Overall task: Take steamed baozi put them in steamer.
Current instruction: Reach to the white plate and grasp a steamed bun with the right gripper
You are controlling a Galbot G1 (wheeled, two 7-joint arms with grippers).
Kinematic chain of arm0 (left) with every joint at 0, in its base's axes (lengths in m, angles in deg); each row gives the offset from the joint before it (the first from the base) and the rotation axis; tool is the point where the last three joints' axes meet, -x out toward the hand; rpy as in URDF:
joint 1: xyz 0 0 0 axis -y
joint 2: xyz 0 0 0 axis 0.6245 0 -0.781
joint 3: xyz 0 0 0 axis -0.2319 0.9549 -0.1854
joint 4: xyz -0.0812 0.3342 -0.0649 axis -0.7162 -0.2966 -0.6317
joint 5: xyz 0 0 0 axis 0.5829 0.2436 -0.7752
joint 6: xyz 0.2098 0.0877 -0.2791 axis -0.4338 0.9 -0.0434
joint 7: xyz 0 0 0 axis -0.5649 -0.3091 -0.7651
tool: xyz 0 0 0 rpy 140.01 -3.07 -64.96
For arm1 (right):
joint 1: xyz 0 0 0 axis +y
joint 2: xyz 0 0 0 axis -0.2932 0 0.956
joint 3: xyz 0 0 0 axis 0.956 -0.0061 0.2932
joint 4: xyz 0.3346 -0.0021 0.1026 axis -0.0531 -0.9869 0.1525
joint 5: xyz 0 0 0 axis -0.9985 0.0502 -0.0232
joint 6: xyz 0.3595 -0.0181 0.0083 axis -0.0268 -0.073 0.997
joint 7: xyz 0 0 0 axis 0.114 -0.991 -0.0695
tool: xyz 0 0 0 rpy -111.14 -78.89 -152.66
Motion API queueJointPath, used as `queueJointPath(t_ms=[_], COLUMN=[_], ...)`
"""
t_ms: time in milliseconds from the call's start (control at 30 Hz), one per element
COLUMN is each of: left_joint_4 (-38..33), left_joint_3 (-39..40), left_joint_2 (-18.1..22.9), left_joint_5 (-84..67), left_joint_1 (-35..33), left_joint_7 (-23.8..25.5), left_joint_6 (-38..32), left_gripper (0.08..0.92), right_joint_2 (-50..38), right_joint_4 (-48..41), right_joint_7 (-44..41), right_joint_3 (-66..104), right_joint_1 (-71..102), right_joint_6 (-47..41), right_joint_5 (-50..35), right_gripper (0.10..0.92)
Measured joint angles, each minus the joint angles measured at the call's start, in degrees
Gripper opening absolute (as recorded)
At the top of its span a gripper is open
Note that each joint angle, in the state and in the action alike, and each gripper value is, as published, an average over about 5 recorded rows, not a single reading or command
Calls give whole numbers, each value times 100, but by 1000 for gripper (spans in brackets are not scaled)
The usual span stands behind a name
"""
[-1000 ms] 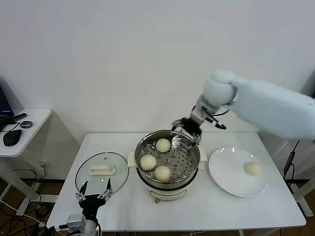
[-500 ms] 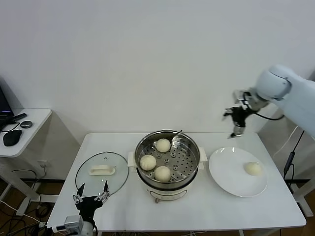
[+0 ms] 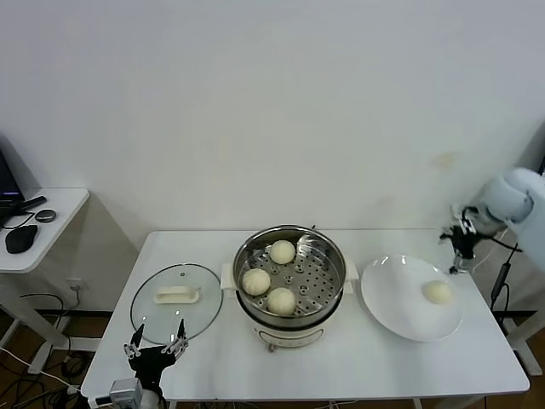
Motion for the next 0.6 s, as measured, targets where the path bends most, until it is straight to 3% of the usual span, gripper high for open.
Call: queueJointPath(t_ms=[600], left_joint_4=[1], left_joint_3=[-19], left_joint_2=[10], left_joint_5=[47], left_joint_1=[-107], left_joint_7=[-17], left_joint_6=[-1], left_gripper=[823], right_joint_2=[888], right_joint_4=[-1188], right_joint_7=[459], right_joint_3=[1026], right_joint_1=[926], right_joint_6=[814], right_joint_5=[1033], right_gripper=[823])
